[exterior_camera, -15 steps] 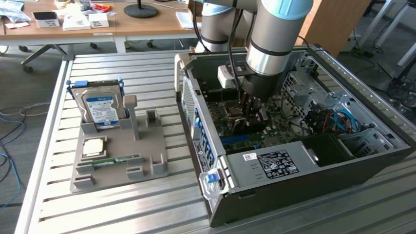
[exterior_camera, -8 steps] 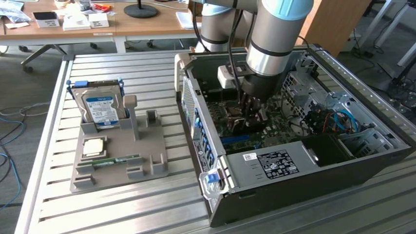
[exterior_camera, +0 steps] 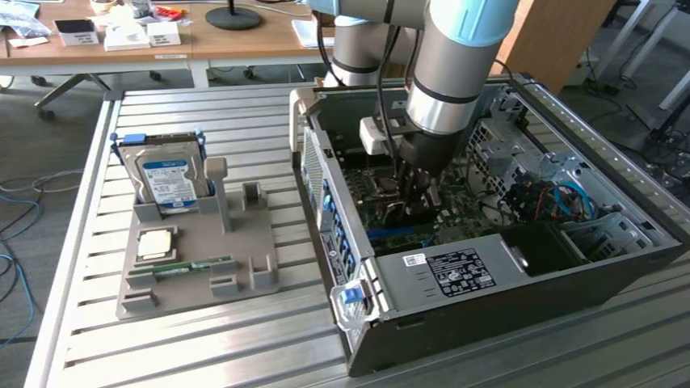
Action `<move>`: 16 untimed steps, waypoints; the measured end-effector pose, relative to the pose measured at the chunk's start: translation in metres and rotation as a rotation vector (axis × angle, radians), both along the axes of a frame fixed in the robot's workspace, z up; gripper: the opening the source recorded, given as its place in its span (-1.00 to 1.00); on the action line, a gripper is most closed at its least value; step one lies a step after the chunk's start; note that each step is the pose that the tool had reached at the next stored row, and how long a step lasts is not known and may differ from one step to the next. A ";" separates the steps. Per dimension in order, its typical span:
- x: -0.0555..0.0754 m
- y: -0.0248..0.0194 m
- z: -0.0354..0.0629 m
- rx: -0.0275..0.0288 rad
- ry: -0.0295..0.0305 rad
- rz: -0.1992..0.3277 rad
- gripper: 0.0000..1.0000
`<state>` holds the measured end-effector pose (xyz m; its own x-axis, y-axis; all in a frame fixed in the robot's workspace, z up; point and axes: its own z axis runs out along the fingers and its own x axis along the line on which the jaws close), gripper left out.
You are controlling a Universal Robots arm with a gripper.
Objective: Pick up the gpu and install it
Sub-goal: 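Insert the gpu into the slot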
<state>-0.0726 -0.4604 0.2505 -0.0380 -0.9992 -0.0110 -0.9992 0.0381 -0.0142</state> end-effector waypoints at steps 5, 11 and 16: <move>0.000 0.0000 -0.0019 0.0003 -0.0002 0.000 -0.47; 0.000 -0.0001 -0.0072 -0.0011 0.0006 0.000 -0.47; 0.000 0.0000 -0.0080 -0.0001 0.0001 0.000 -0.47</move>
<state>-0.0726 -0.4604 0.2425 -0.0380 -0.9992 -0.0108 -0.9992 0.0382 -0.0142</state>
